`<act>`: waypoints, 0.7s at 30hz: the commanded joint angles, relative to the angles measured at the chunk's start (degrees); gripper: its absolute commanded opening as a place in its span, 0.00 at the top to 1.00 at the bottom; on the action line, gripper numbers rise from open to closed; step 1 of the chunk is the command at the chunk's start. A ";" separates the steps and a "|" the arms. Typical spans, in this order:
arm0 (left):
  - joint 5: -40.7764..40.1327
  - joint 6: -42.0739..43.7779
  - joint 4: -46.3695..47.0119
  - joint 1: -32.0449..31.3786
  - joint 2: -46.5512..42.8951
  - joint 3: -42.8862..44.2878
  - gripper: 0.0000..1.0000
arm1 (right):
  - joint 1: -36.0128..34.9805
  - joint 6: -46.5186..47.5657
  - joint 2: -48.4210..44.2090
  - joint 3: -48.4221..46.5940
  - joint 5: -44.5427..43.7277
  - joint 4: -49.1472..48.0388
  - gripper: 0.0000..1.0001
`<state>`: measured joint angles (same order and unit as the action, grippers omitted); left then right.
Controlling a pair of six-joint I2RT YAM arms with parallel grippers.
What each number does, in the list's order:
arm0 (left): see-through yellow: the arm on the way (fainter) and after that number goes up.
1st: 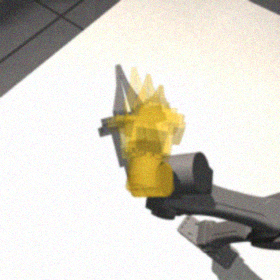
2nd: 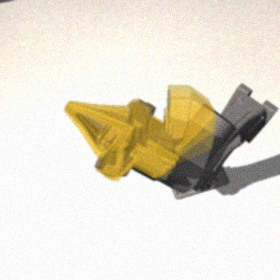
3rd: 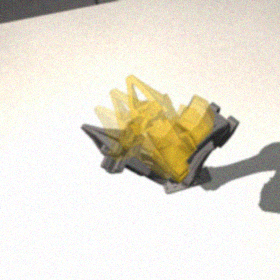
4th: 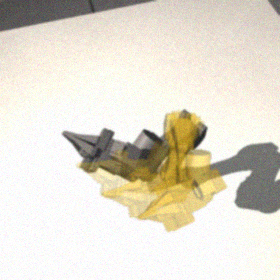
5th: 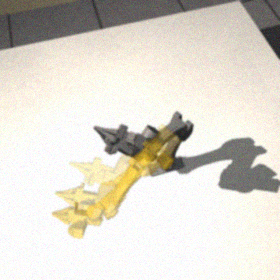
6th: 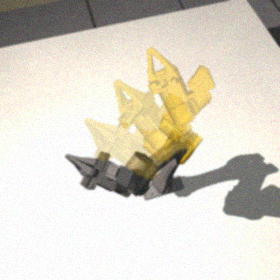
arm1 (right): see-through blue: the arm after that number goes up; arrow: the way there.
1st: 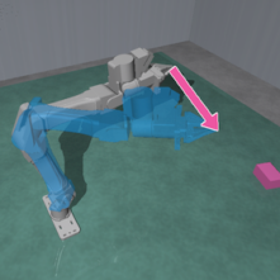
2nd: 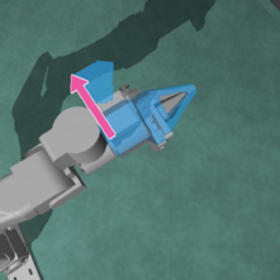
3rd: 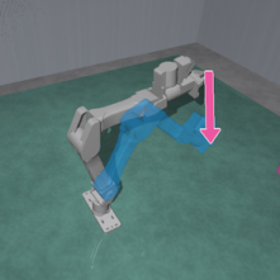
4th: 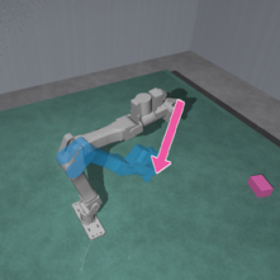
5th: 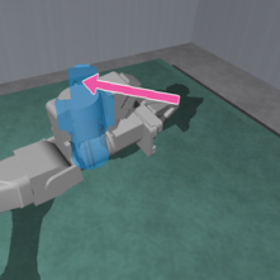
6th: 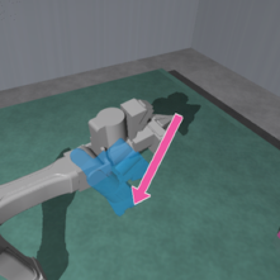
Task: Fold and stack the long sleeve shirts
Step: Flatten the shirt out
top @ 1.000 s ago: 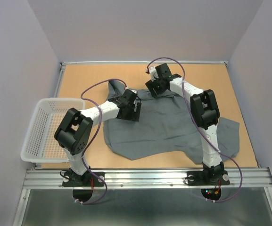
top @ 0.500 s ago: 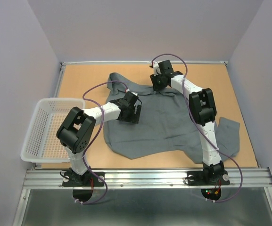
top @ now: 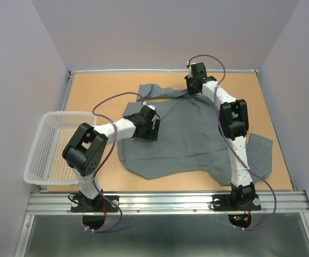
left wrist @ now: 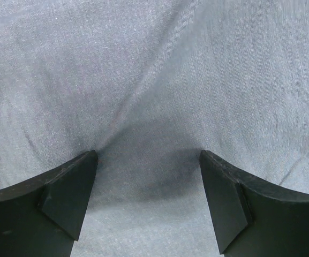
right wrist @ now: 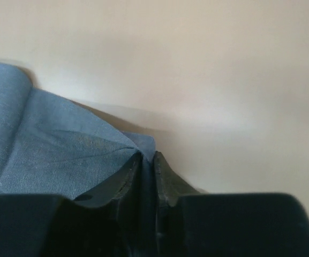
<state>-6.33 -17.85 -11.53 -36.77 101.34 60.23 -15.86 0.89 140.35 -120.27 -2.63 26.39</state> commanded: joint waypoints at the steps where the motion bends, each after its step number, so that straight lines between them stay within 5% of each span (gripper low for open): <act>1: 1.23 -0.96 -7.98 0.39 1.76 -5.03 0.10 | 4.61 -4.49 -0.61 -7.52 -7.38 -1.34 0.72; 4: 1.14 -0.96 -7.72 0.39 0.97 -5.91 0.10 | 4.96 -5.19 -1.40 -8.93 -10.54 -1.34 0.61; 5: 0.97 -1.05 -7.72 0.39 0.44 -5.91 0.10 | 4.96 -5.45 -1.83 -8.84 -11.68 -1.26 0.44; 8: -0.52 -1.40 -8.33 0.39 -1.31 -4.33 0.10 | 4.96 -6.42 -7.01 -4.73 -12.66 -1.26 0.22; 13: -2.81 -3.07 -10.71 0.56 -5.61 3.92 0.05 | 5.05 -12.04 -21.58 10.19 -12.57 -1.17 0.13; 21: -3.00 -5.71 -8.43 5.12 -4.84 6.57 0.04 | 5.05 -23.20 -50.23 48.32 -5.82 1.29 0.12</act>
<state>-8.86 -21.98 -19.51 -34.13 97.03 65.39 -11.07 -16.23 96.97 -84.05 -11.77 26.50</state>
